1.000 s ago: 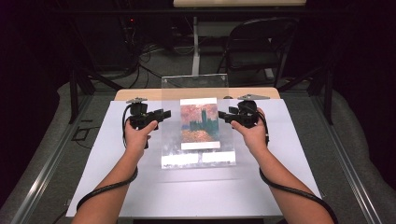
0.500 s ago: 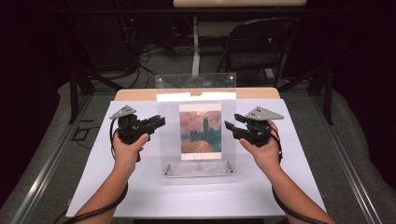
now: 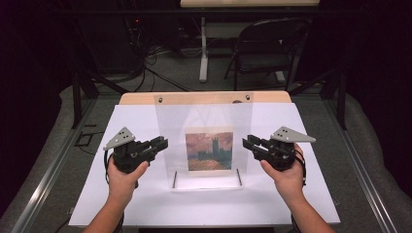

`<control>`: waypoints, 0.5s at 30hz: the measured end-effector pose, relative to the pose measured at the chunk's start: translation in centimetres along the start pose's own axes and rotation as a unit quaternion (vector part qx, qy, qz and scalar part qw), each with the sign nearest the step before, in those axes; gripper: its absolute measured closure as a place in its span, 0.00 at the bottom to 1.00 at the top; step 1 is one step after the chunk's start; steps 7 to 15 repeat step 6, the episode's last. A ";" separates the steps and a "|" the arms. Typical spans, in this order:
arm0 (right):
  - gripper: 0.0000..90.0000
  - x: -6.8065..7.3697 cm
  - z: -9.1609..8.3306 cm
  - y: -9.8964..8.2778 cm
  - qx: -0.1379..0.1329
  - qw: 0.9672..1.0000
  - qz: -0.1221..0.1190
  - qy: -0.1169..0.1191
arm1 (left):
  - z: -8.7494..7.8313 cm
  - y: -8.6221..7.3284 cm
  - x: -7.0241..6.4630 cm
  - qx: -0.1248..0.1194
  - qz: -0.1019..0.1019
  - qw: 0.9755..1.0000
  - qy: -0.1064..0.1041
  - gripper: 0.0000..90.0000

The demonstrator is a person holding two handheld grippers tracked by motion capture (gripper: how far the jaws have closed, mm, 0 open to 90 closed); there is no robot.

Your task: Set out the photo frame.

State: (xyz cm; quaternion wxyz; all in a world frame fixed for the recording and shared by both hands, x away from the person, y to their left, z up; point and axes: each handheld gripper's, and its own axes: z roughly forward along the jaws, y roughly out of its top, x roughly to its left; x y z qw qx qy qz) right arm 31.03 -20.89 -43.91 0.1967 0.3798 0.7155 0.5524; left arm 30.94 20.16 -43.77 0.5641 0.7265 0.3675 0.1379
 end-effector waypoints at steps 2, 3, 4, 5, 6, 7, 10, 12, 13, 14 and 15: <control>0.77 0.4 -0.4 -0.3 -0.001 1.000 -0.006 0.003 | -0.3 -0.4 -0.4 0.006 0.013 1.000 0.000 0.80; 0.77 0.5 -0.5 -0.4 -0.001 1.000 -0.012 0.004 | -0.5 -0.6 -0.7 0.008 0.018 1.000 0.003 0.80; 0.76 0.7 -0.6 -0.6 0.002 1.000 -0.012 0.007 | -0.7 -0.8 -0.9 0.007 0.025 1.000 0.003 0.80; 0.76 0.7 -0.7 -0.9 0.001 1.000 -0.015 0.010 | -0.8 -0.9 -1.0 0.010 0.029 1.000 0.005 0.79; 0.76 0.8 -0.8 -1.0 0.004 1.000 -0.015 0.011 | -0.9 -1.1 -1.1 0.012 0.031 0.999 0.010 0.79; 0.76 0.8 -0.8 -1.0 0.004 1.000 -0.015 0.011 | -0.9 -1.1 -1.1 0.012 0.031 0.999 0.010 0.79; 0.76 0.8 -0.8 -1.0 0.004 1.000 -0.015 0.011 | -0.9 -1.1 -1.1 0.012 0.031 0.999 0.010 0.79; 0.76 0.8 -0.8 -1.0 0.004 1.000 -0.015 0.011 | -0.9 -1.1 -1.1 0.012 0.031 0.999 0.010 0.79; 0.76 0.8 -0.8 -1.0 0.004 1.000 -0.015 0.011 | -0.9 -1.1 -1.1 0.012 0.031 0.999 0.010 0.79; 0.76 0.8 -0.8 -1.0 0.004 1.000 -0.015 0.011 | -0.9 -1.1 -1.1 0.012 0.031 0.999 0.010 0.79; 0.76 0.8 -0.8 -1.0 0.004 1.000 -0.015 0.011 | -0.9 -1.1 -1.1 0.012 0.031 0.999 0.010 0.79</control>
